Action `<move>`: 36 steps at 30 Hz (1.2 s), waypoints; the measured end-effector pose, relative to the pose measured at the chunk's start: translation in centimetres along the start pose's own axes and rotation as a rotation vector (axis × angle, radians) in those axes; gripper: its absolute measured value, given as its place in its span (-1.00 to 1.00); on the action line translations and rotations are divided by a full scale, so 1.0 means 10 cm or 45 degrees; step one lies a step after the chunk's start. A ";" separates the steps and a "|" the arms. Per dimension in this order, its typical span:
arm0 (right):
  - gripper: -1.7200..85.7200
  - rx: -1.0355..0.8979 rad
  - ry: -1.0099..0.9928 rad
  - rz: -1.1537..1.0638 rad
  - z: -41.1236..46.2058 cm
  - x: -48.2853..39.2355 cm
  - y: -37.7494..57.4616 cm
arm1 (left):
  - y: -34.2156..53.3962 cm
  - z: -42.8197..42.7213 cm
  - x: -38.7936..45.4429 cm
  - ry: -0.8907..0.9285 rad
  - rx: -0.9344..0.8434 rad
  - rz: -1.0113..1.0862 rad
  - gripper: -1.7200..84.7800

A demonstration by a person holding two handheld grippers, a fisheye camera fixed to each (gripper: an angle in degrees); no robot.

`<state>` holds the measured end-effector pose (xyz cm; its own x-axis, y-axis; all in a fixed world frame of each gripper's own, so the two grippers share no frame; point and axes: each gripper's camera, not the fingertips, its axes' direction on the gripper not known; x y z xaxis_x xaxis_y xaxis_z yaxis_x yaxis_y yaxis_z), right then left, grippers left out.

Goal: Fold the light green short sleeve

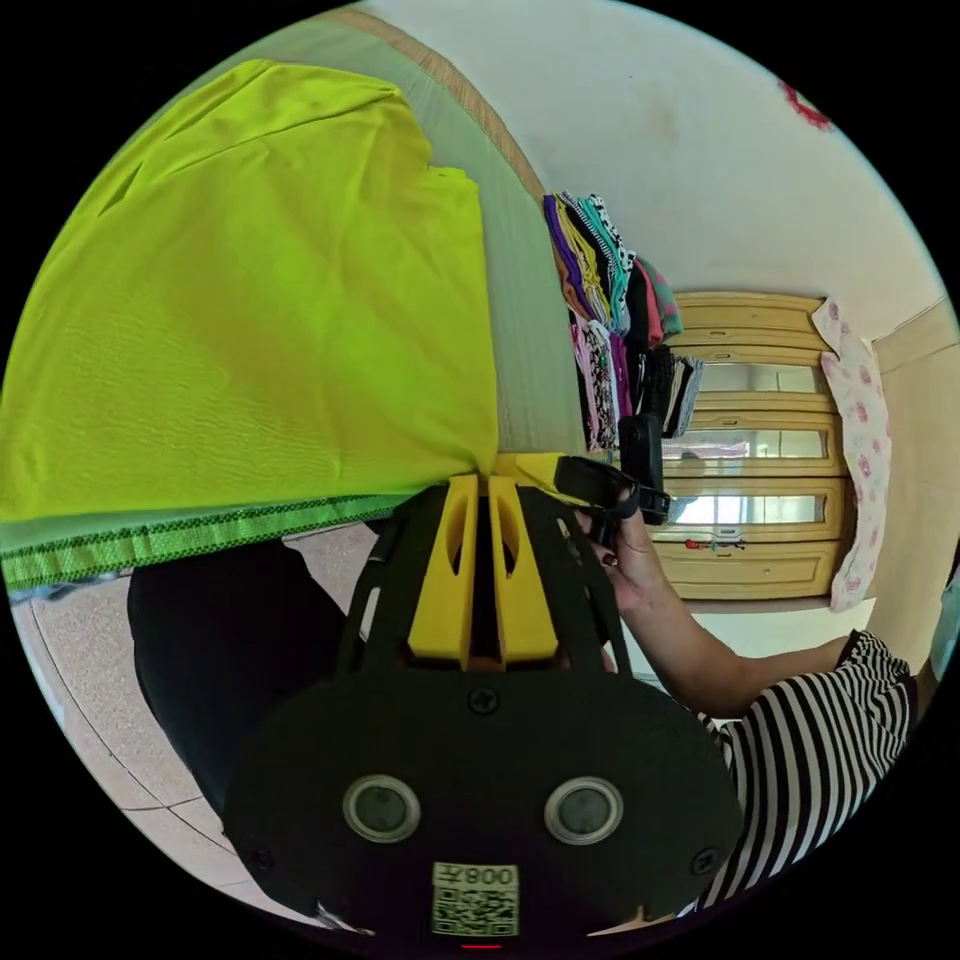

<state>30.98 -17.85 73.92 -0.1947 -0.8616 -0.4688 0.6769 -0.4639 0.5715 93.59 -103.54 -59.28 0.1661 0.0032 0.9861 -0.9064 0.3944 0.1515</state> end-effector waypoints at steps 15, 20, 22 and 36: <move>-0.72 -0.011 -0.084 0.056 0.10 0.38 -0.10 | 0.01 0.38 -0.15 0.079 -0.001 -0.100 -0.92; -0.72 -0.022 -0.121 0.065 0.18 0.44 -0.15 | 0.01 0.44 -0.18 0.107 0.019 -0.076 -0.95; -0.72 -0.032 -0.134 0.067 0.23 0.45 -0.17 | 0.02 0.46 -0.19 0.116 0.024 -0.065 -0.95; -0.86 -0.062 -0.272 0.096 0.43 0.51 -0.31 | 0.17 0.53 -0.44 0.141 0.055 -0.027 -0.95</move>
<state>24.82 -21.65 72.68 -0.2843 -0.9200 -0.2697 0.7280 -0.3902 0.5637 89.26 -107.71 -63.01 0.2248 0.0977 0.9695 -0.9179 0.3552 0.1770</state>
